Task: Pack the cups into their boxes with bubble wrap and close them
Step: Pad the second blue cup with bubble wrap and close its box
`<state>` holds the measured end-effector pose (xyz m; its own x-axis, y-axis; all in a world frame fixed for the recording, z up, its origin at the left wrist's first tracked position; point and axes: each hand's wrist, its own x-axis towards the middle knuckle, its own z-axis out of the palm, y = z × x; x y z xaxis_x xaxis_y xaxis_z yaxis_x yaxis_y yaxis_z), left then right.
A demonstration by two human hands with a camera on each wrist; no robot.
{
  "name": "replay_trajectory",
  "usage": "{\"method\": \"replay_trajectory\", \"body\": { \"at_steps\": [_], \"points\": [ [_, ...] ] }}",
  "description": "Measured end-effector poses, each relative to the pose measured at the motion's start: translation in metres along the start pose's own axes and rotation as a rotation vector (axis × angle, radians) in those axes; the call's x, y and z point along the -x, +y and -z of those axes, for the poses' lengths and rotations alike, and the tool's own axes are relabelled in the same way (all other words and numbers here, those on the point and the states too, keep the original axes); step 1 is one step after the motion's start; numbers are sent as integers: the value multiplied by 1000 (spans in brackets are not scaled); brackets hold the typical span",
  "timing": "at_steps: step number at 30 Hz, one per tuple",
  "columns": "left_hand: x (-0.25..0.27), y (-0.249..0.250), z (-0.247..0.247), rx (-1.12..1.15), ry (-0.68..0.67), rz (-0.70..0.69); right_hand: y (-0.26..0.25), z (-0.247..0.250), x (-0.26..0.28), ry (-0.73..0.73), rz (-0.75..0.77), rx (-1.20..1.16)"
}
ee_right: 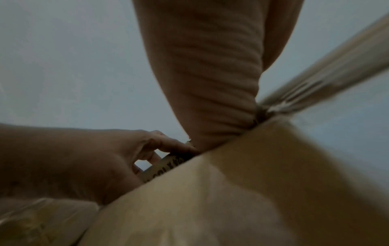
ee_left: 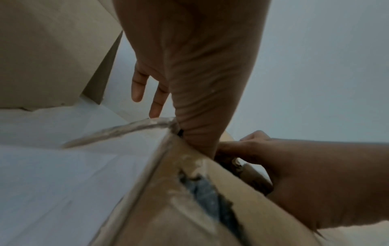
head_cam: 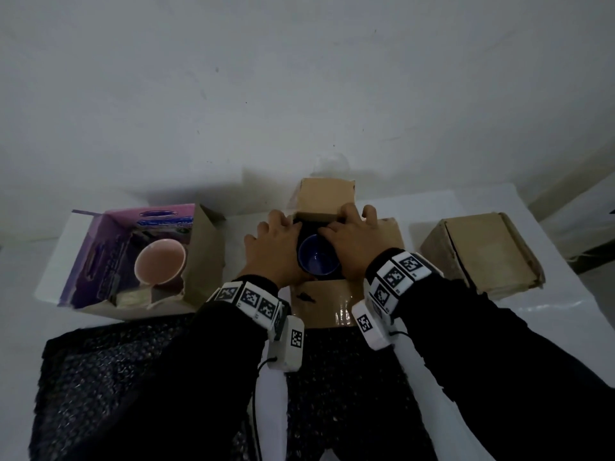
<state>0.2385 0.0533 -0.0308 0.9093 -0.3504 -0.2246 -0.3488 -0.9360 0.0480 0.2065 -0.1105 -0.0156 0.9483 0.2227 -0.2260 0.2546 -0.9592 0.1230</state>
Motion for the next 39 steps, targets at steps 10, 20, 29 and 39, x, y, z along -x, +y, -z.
{"method": "replay_trajectory", "body": {
  "at_steps": [10,20,29,39],
  "points": [
    [-17,6,11,-159,-162,-42,10,4,0,-45,31,-2],
    [-9,2,21,-141,-297,-19,10,0,15,68,-56,65],
    [-14,9,18,-101,-410,68,6,-5,7,44,-54,49],
    [-10,-5,12,-107,-239,-47,6,-9,3,47,-26,87]
  ]
}}
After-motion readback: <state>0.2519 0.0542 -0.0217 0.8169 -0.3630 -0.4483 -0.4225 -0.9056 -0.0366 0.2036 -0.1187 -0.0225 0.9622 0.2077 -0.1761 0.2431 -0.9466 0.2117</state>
